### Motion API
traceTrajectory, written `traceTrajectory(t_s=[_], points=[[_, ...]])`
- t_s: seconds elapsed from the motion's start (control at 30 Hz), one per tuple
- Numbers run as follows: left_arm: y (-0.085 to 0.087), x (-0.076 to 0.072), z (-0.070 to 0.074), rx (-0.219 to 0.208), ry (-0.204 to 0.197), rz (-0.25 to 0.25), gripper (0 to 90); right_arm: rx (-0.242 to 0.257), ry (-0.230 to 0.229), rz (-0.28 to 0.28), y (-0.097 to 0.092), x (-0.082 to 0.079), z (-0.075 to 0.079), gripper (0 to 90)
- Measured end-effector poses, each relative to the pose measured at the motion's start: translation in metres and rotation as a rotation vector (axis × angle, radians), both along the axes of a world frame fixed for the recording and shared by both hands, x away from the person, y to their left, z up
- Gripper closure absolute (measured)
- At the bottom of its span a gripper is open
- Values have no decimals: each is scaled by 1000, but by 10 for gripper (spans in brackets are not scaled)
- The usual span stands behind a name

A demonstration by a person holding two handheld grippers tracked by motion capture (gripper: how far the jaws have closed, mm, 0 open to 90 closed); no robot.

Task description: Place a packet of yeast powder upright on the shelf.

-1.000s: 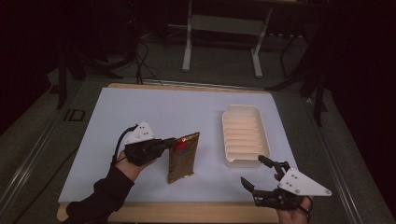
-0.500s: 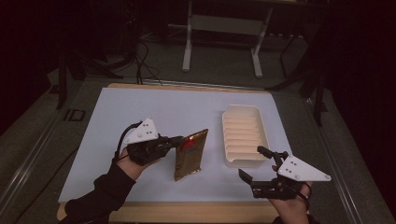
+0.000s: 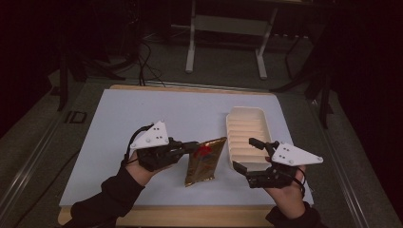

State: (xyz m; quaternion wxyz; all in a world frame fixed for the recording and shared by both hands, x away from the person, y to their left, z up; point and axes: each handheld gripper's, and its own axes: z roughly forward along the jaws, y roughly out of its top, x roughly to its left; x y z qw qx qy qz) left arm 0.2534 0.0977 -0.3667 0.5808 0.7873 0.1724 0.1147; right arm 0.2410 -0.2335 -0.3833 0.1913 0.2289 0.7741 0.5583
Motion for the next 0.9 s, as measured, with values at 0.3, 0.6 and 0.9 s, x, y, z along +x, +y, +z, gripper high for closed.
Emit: traceTrajectory(t_s=[0.3, 0.6, 0.9], points=[[-13, -7, 13, -29, -29, -42, 900, -3, 22, 45, 11, 7, -3, 148], [-24, -10, 17, -48, -31, -75, 900, -5, 42, 100, 13, 8, -5, 219], [-36, -9, 15, -59, -20, -91, 900, -23, 49, 165, 17, 4, -4, 384]])
